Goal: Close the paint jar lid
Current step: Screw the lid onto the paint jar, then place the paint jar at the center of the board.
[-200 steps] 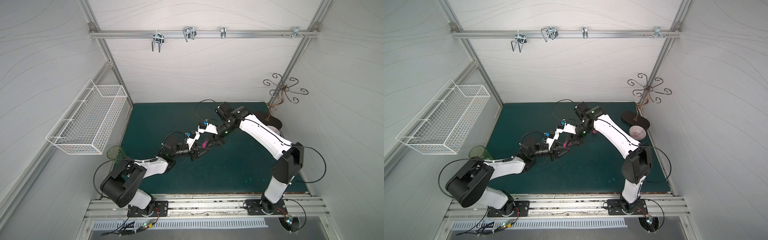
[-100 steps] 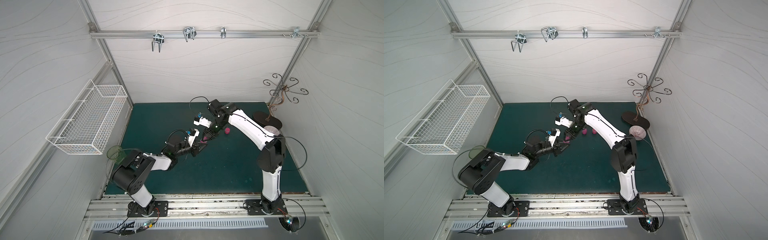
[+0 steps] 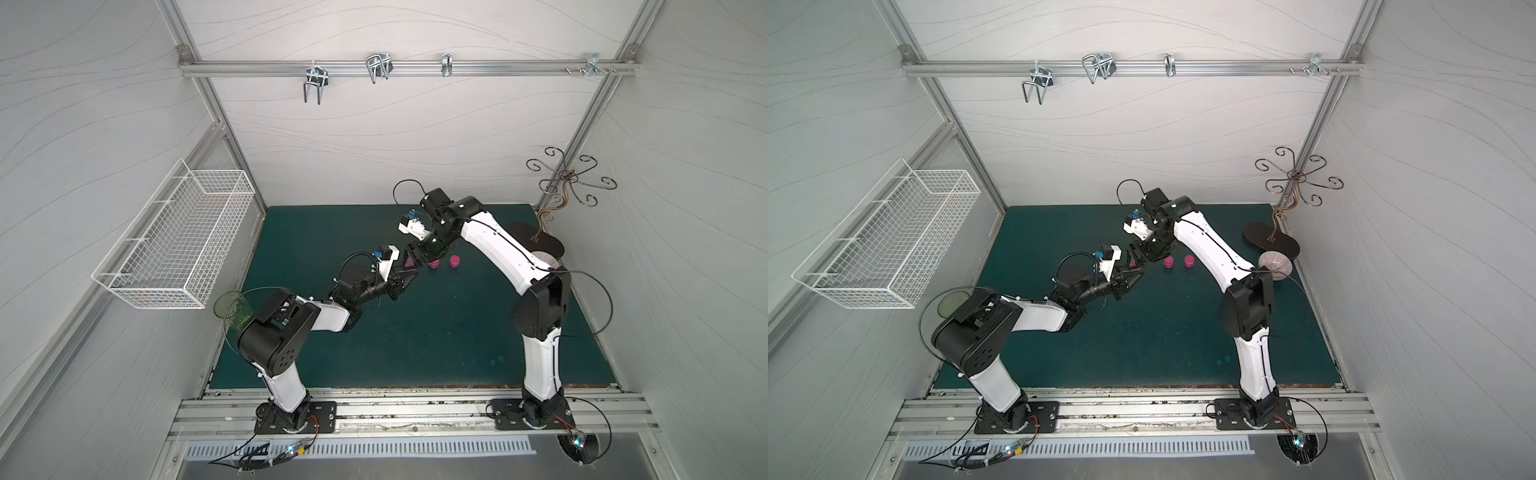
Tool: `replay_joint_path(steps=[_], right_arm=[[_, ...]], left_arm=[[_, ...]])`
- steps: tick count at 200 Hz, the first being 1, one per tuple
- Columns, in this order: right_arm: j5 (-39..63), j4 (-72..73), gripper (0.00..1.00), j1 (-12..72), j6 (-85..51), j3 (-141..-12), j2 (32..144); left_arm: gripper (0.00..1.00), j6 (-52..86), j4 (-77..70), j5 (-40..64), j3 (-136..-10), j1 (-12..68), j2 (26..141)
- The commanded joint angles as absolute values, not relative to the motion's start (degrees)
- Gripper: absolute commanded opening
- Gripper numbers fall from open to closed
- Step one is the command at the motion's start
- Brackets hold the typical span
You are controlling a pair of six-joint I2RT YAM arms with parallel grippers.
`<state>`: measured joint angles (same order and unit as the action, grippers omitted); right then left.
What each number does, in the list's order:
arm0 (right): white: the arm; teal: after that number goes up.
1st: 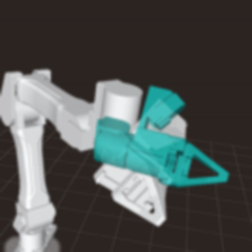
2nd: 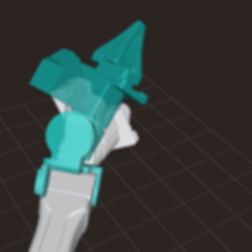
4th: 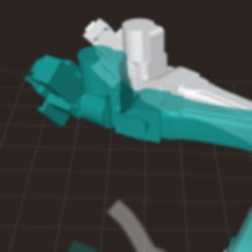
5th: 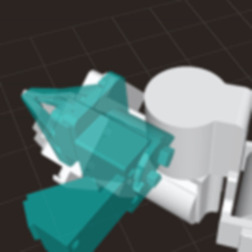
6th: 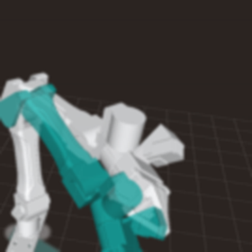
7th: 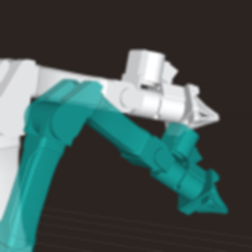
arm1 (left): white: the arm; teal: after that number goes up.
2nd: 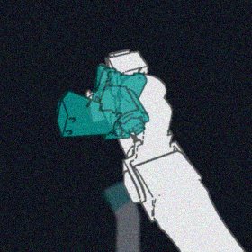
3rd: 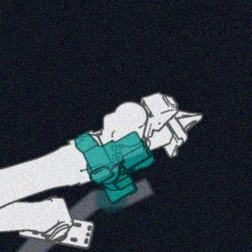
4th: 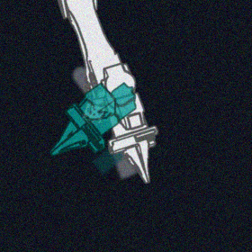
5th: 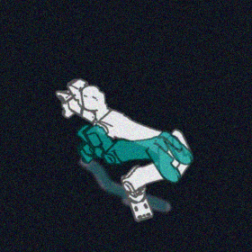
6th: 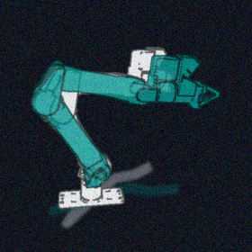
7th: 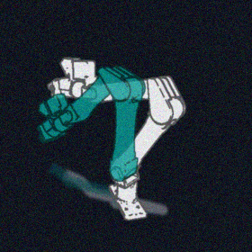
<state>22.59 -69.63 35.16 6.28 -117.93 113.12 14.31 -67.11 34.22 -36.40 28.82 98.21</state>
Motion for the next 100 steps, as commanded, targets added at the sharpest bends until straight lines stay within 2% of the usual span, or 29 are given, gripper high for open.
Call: replay_joint_path(steps=[1,21,59,100], right_arm=[[26.9,-73.4,0.78,32.6,15.4,-114.8,105.3],[30.9,-71.0,0.80,30.0,18.9,-110.7,101.1],[35.6,-66.9,0.80,30.7,32.7,-101.5,96.1],[38.2,-67.9,0.80,34.6,42.6,-102.0,98.2]], left_arm=[[0.00,20.8,-75.6,42.8,-36.1,26.7,97.1],[0.00,24.3,-76.8,48.1,-35.9,26.7,97.1],[0.00,24.2,-72.9,53.9,-34.7,26.7,95.0],[0.00,20.8,-66.3,56.9,-34.0,26.7,92.7]])
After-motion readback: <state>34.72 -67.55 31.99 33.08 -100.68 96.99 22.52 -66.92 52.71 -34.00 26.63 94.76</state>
